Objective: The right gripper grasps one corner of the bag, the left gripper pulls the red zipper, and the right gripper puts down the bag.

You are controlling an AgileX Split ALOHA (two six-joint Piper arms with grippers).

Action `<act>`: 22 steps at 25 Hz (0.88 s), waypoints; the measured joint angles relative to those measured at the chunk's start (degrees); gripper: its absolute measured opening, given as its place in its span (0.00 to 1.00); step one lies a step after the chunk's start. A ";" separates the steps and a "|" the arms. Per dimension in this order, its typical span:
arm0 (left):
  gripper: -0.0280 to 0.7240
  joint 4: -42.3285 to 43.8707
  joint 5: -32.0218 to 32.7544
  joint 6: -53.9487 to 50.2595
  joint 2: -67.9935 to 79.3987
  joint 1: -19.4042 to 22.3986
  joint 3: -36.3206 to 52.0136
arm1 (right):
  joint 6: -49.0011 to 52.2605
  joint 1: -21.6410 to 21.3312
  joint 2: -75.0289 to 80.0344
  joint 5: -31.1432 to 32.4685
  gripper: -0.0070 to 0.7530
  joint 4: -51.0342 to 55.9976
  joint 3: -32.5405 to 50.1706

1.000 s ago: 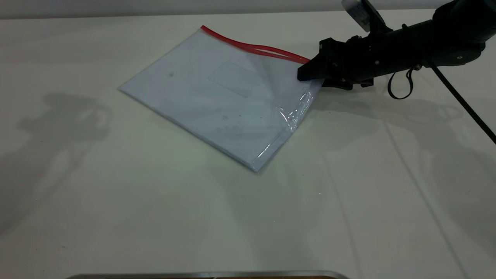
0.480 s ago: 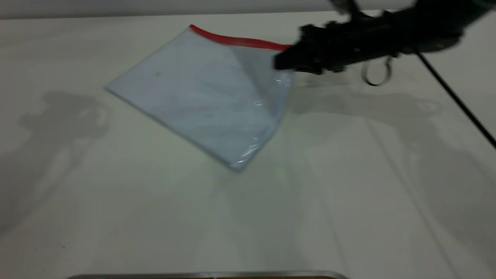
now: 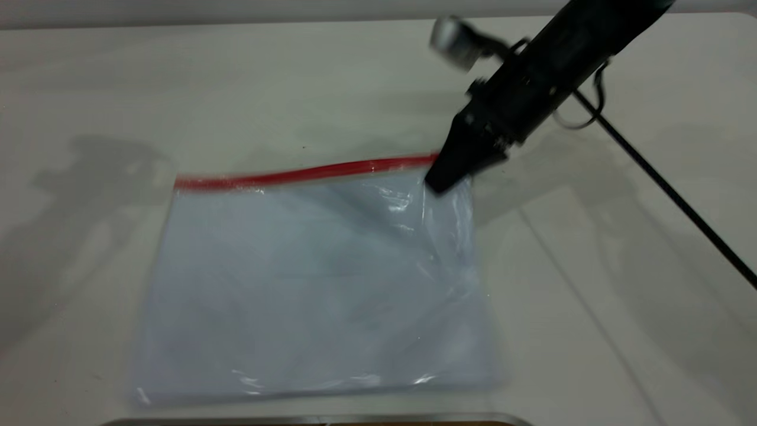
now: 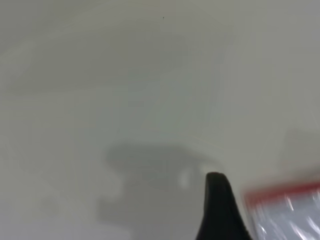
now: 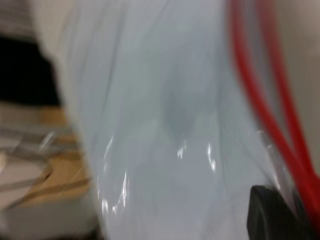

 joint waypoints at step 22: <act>0.76 -33.95 33.97 54.74 36.56 -10.70 -35.46 | -7.13 5.80 -3.03 -2.43 0.05 7.01 -3.88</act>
